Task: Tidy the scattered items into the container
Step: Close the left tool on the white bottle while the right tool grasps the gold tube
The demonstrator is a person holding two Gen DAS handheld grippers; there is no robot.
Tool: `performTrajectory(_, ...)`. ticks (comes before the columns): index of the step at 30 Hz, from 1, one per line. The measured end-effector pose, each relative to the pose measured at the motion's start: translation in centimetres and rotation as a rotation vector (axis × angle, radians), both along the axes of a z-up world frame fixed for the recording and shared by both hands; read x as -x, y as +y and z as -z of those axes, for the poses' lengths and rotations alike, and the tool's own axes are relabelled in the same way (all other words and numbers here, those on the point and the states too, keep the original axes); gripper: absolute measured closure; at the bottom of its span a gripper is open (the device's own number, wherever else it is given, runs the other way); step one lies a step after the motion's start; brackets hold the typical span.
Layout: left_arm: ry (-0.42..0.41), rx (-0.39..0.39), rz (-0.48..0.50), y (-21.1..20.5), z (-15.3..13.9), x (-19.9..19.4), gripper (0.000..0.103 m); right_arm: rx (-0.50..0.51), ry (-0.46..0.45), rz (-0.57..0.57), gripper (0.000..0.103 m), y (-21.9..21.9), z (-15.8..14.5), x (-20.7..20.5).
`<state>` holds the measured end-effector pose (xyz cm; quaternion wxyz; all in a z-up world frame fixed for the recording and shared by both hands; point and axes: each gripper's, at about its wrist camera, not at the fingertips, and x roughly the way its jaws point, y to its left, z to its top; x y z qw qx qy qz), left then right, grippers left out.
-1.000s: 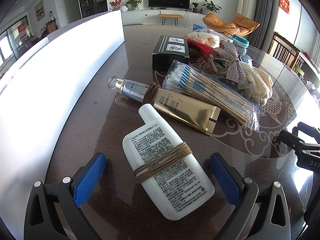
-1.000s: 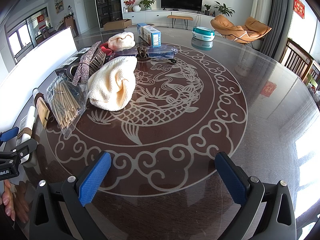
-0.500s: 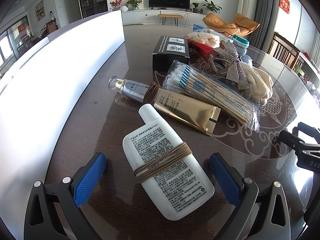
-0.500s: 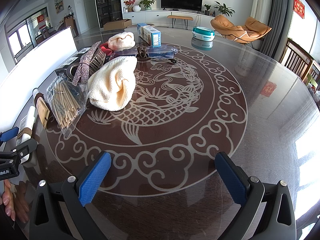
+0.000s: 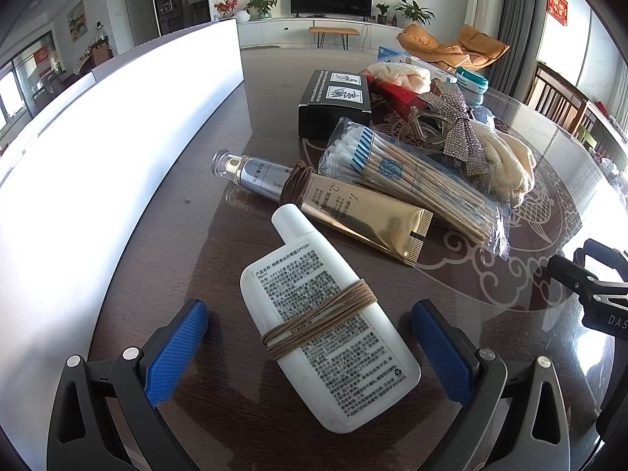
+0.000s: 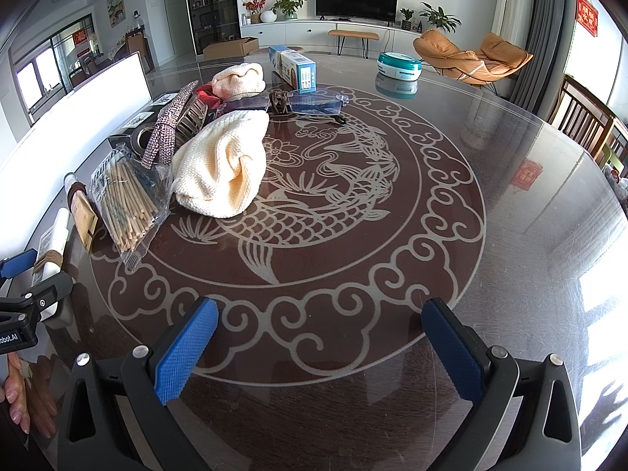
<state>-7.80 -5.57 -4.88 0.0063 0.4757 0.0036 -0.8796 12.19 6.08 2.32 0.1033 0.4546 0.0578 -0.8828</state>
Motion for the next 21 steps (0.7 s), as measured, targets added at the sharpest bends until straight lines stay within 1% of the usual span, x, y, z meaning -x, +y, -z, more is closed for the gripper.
performTrajectory(2,-0.007,0.000,-0.012,-0.2,-0.1,0.6,0.000,0.000,0.000,0.000,0.000,0.0,0.0,0.0)
performTrajectory(6,-0.009,0.002,-0.069,-1.1,-0.3,1.1,0.000,0.000,0.000,0.001,0.000,0.0,0.0,0.0)
performTrajectory(7,-0.002,0.005,-0.073,-1.3,-0.3,1.0,0.003,0.000,0.000,0.001,0.000,0.0,0.0,0.0)
performTrajectory(8,0.008,0.006,-0.067,-1.4,-0.4,0.8,0.012,0.000,0.000,0.001,0.000,0.0,0.0,0.0)
performTrajectory(9,0.017,0.006,-0.055,-1.5,-0.6,0.5,0.027,0.000,0.000,0.001,0.000,0.0,0.0,0.0)
performTrajectory(11,0.021,0.005,-0.023,-1.8,-1.0,0.0,0.042,0.000,0.000,0.002,0.000,0.0,0.0,0.0)
performTrajectory(12,0.017,-0.003,-0.010,-2.0,-1.1,-0.3,0.045,0.000,0.000,0.002,0.000,0.0,0.0,0.0)
performTrajectory(14,0.020,-0.018,0.019,-2.5,-1.2,-1.3,0.046,0.000,0.000,0.002,0.000,0.0,0.0,0.0)
performTrajectory(17,0.035,-0.008,0.045,-2.9,-1.2,-2.9,0.047,0.000,0.000,0.003,0.000,0.0,0.0,0.0)
performTrajectory(19,0.044,-0.007,0.050,-3.0,-1.1,-3.7,0.047,0.000,0.000,0.003,0.000,0.0,0.0,0.0)
performTrajectory(21,0.051,-0.022,0.046,-3.4,-1.1,-4.5,0.047,0.000,0.000,0.004,0.000,0.0,0.0,0.0)
